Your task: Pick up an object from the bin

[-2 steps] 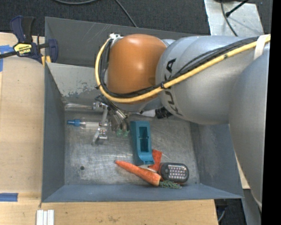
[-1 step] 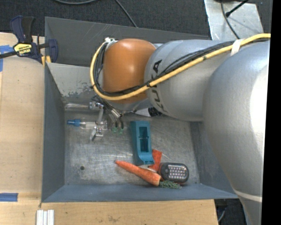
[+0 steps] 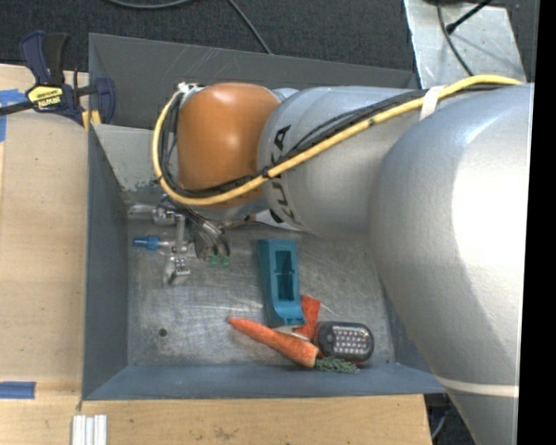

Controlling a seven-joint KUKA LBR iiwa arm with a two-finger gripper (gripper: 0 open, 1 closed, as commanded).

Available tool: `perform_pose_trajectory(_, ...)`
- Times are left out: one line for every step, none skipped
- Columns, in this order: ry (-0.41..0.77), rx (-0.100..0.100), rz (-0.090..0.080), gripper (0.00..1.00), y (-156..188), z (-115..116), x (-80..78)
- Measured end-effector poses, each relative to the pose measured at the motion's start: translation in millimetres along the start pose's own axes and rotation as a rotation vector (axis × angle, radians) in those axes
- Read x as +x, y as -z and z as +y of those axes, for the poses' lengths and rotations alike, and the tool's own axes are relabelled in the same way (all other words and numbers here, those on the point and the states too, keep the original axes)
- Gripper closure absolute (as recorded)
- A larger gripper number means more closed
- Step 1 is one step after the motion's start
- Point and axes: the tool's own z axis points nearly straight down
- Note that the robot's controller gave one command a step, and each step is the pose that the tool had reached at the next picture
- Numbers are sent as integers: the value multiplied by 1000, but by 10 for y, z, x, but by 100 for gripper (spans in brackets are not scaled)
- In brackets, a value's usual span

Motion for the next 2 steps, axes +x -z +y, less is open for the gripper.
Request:
perform_pose_trajectory(-184, -6, -6, 100, -447, 125, -97)
perform_pose_trajectory(-185, -6, -6, 100, -447, 125, -97)
